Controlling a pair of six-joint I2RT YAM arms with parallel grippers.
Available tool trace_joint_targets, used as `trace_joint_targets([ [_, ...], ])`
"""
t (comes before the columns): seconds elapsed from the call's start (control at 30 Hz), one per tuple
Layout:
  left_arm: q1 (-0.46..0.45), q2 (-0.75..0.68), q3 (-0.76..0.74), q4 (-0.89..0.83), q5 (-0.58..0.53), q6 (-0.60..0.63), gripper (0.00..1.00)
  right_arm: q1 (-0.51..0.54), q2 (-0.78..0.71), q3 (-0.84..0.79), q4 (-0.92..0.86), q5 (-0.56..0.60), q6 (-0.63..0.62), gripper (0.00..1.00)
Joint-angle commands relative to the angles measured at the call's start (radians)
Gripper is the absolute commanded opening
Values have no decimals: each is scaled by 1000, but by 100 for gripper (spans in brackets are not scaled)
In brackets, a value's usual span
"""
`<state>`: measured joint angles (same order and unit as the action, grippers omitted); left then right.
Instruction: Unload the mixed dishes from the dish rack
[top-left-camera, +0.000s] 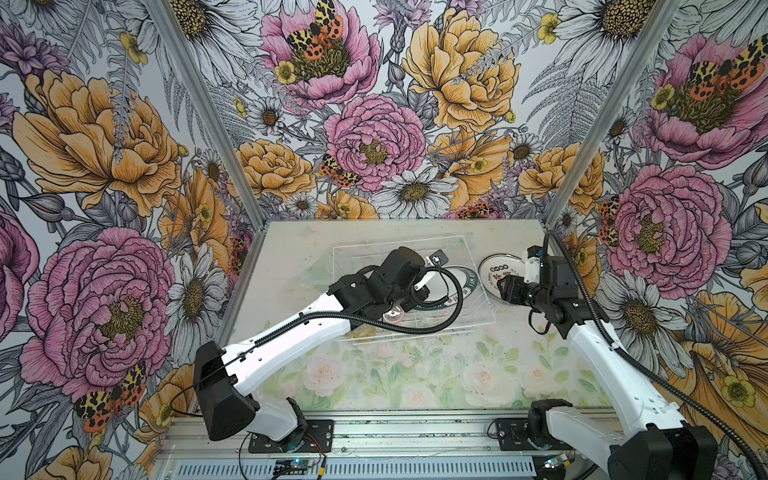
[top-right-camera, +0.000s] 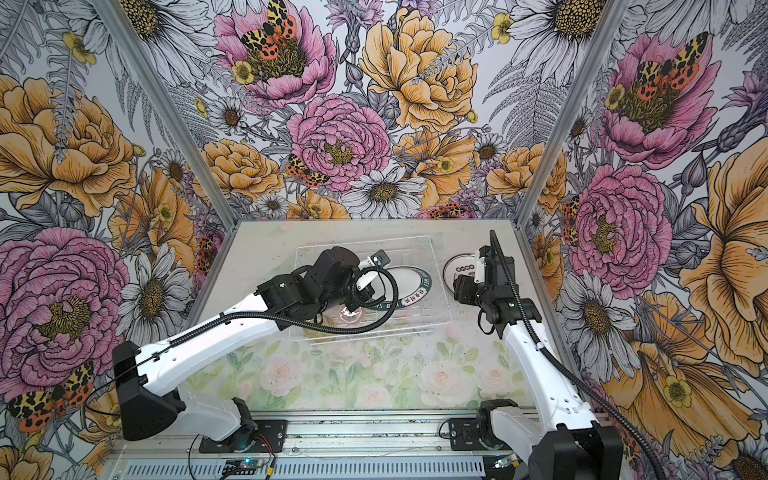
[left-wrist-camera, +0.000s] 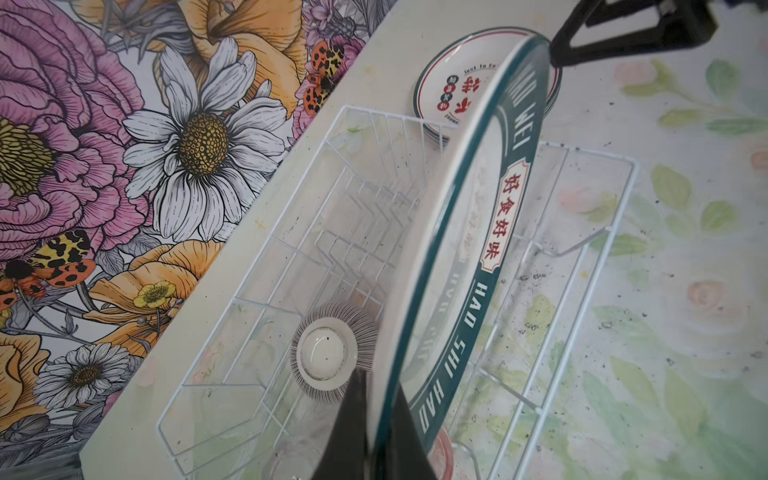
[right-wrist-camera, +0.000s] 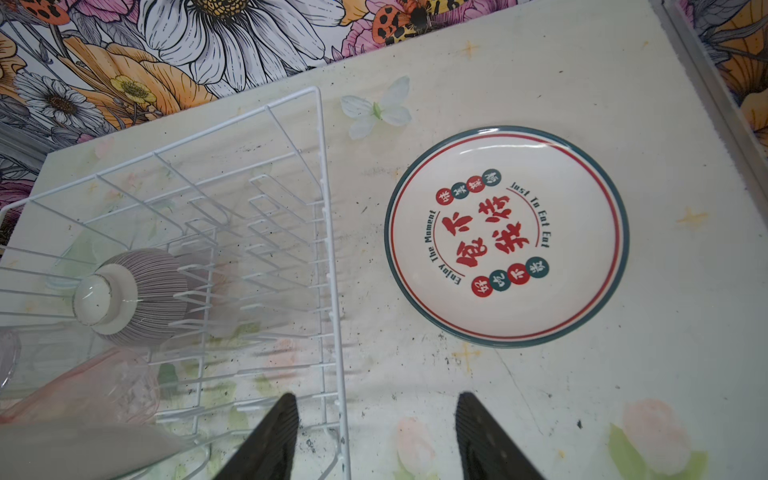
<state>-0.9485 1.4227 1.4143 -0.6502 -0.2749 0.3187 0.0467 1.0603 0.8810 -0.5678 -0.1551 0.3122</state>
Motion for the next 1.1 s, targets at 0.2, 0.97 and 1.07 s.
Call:
trace_joint_targets([
  [0.2, 23, -7, -38, 123, 59, -71, 0, 5, -18, 30, 9, -19, -18, 63],
  [0.97, 236, -66, -67, 211, 401, -289, 0, 5, -25, 30, 27, -123, -33, 62],
  [1.07, 296, -70, -97, 263, 492, -354, 0, 4, -37, 23, 45, -169, -34, 62],
])
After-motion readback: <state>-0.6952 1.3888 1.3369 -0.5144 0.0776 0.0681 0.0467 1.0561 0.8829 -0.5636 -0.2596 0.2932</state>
